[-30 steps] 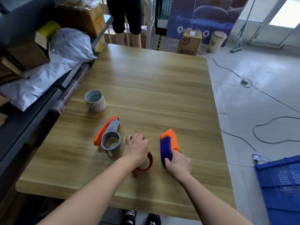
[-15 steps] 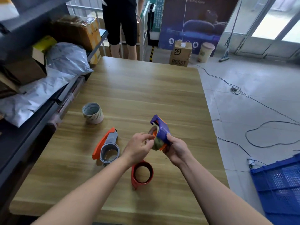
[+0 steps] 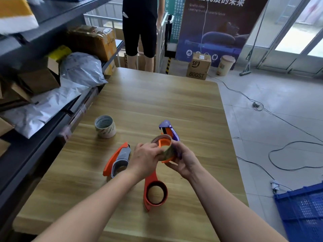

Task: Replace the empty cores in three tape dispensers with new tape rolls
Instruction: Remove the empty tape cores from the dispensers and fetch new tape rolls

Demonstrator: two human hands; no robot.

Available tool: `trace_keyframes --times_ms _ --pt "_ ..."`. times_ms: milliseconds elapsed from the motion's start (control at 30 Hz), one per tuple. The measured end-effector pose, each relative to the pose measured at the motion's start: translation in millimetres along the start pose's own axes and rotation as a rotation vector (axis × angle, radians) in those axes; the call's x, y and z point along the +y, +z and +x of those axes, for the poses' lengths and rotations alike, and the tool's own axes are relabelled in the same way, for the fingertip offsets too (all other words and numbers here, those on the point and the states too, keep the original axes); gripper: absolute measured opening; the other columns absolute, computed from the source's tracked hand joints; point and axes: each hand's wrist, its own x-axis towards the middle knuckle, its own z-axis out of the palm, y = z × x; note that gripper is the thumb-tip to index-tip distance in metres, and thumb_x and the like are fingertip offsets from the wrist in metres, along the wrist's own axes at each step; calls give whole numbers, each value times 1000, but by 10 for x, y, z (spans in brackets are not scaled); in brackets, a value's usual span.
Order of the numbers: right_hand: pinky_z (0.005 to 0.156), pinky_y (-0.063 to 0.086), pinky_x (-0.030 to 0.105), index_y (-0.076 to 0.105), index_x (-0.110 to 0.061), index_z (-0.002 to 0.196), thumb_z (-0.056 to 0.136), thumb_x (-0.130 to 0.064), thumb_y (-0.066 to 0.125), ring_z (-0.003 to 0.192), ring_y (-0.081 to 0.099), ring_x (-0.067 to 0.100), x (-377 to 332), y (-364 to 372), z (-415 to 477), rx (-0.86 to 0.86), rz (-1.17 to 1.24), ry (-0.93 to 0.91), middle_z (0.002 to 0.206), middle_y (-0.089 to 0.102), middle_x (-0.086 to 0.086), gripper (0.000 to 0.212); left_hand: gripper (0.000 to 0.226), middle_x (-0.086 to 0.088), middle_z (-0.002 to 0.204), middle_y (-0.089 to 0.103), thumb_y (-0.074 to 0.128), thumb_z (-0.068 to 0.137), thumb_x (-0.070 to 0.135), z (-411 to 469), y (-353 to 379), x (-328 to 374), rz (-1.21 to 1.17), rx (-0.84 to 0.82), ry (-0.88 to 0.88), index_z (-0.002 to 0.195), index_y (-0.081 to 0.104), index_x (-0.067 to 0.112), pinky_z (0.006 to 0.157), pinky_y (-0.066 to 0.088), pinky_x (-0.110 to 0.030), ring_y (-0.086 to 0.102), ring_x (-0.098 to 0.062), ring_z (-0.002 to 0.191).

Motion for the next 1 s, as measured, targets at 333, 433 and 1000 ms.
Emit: trace_keyframes --times_ms 333,433,1000 --pt "78 57 41 58 -9 86 85 -13 63 59 68 19 -10 24 93 -40 159 77 58 63 3 7 17 -1 87 72 64 87 6 71 -204 -213 -772 47 -473 91 71 21 82 51 -28 67 -16 85" --pt "80 55 41 59 -11 88 83 -15 66 63 68 19 -5 19 126 -30 111 80 66 65 3 9 13 0 83 69 63 86 12 102 -231 -409 -653 88 -507 84 67 24 86 52 -40 64 -18 82" --pt "66 50 20 47 -10 120 82 -20 75 81 59 12 212 602 445 24 -475 -220 106 61 6 48 19 -15 102 68 65 84 17 457 -656 -1480 68 78 -598 97 73 6 86 47 -40 59 -33 100"
